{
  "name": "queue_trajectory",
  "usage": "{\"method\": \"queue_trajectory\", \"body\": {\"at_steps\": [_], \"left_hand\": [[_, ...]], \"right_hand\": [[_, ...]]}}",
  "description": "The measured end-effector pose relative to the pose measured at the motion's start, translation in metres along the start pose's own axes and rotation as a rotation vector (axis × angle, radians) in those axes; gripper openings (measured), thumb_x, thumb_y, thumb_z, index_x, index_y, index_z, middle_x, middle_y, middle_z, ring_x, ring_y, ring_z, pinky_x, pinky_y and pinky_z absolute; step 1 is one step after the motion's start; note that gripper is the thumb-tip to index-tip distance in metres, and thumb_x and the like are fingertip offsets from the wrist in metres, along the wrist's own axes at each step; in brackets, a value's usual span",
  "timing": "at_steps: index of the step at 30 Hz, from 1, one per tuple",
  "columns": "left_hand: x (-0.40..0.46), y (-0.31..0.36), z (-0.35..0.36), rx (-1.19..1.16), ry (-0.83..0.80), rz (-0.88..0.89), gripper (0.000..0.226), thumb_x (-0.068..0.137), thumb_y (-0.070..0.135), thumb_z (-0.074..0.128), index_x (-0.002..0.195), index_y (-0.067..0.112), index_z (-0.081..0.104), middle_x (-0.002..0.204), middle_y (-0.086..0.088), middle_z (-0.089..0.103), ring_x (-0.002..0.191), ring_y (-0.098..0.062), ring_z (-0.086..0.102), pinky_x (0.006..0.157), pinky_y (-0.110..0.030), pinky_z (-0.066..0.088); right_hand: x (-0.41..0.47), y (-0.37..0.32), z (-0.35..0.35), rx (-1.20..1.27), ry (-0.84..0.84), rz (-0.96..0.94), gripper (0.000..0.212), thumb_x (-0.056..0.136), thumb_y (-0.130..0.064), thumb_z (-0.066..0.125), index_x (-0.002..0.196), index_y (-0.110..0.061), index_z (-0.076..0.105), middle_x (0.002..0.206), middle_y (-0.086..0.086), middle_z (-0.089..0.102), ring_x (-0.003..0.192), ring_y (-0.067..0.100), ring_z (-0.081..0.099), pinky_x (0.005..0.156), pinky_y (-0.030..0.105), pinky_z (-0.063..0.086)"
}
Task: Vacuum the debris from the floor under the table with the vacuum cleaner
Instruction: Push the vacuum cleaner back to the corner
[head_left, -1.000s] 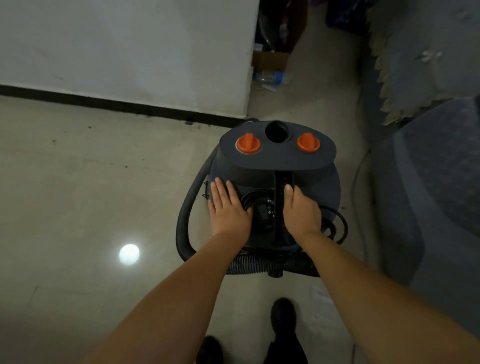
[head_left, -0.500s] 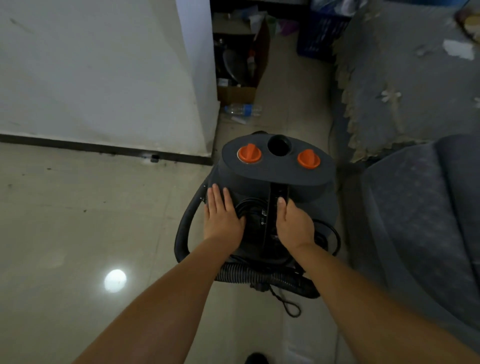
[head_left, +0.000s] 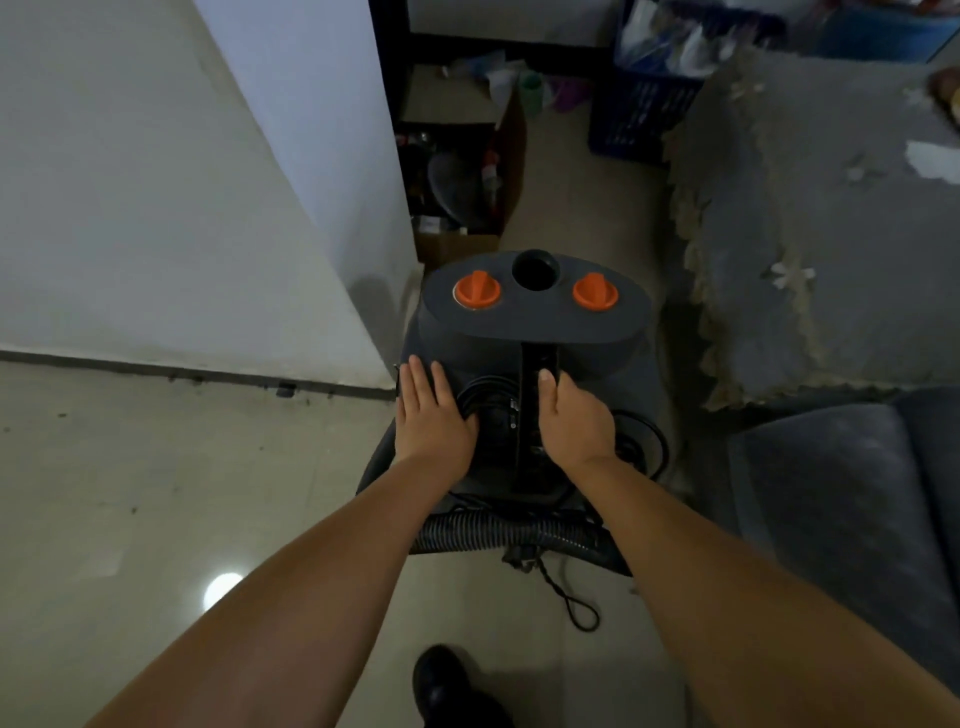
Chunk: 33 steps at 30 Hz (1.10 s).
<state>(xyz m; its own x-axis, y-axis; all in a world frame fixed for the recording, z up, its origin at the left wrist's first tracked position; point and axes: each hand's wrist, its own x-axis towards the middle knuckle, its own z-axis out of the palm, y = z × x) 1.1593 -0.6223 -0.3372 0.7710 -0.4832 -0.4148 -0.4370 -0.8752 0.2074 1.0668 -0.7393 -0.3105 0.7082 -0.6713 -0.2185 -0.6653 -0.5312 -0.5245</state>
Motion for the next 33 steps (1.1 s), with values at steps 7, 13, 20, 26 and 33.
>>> {"method": "queue_trajectory", "body": {"at_steps": [7,13,20,26,33], "left_hand": [[0.087,0.023,-0.036,0.007,-0.020,-0.004,0.077,0.098,0.042,0.034,0.150,0.007,-0.010,0.156,-0.016,-0.020,0.144,-0.029,-0.018,0.118,-0.039,0.001],[0.140,0.035,-0.059,-0.002,-0.027,-0.002,0.078,0.097,0.041,0.035,0.149,0.006,-0.010,0.155,-0.018,-0.020,0.144,-0.030,-0.018,0.118,-0.038,-0.002],[0.164,0.034,-0.068,0.014,-0.032,0.009,0.077,0.097,0.039,0.036,0.149,0.005,-0.011,0.155,-0.018,-0.021,0.144,-0.030,-0.018,0.118,-0.036,-0.004],[0.183,0.037,-0.076,0.051,-0.036,0.033,0.077,0.098,0.039,0.034,0.149,0.005,-0.012,0.155,-0.019,-0.021,0.144,-0.030,-0.018,0.118,-0.037,-0.002],[0.182,0.042,-0.093,0.078,-0.160,0.002,0.079,0.097,0.047,0.032,0.149,0.006,-0.011,0.156,-0.017,-0.020,0.145,-0.028,-0.016,0.119,-0.038,0.000]], "right_hand": [[0.092,-0.014,-0.012,0.025,-0.008,0.012,0.043,0.105,-0.030,0.025,0.116,-0.003,0.056,0.100,0.020,0.068,0.095,0.038,0.062,0.072,0.035,0.039],[0.152,-0.025,-0.023,0.056,-0.027,0.010,0.043,0.105,-0.030,0.025,0.114,-0.003,0.057,0.102,0.020,0.068,0.097,0.038,0.062,0.079,0.039,0.043],[0.173,-0.036,-0.026,0.179,-0.022,0.084,0.041,0.105,-0.030,0.029,0.123,-0.006,0.057,0.117,0.017,0.065,0.112,0.035,0.058,0.091,0.037,0.043],[0.192,-0.037,-0.028,0.146,-0.056,0.105,0.044,0.105,-0.033,0.024,0.121,-0.008,0.056,0.113,0.018,0.066,0.110,0.038,0.059,0.092,0.043,0.046],[0.191,-0.037,-0.043,0.052,-0.198,0.060,0.043,0.104,-0.036,0.027,0.122,-0.006,0.051,0.125,0.018,0.059,0.120,0.036,0.052,0.101,0.043,0.038]]}}
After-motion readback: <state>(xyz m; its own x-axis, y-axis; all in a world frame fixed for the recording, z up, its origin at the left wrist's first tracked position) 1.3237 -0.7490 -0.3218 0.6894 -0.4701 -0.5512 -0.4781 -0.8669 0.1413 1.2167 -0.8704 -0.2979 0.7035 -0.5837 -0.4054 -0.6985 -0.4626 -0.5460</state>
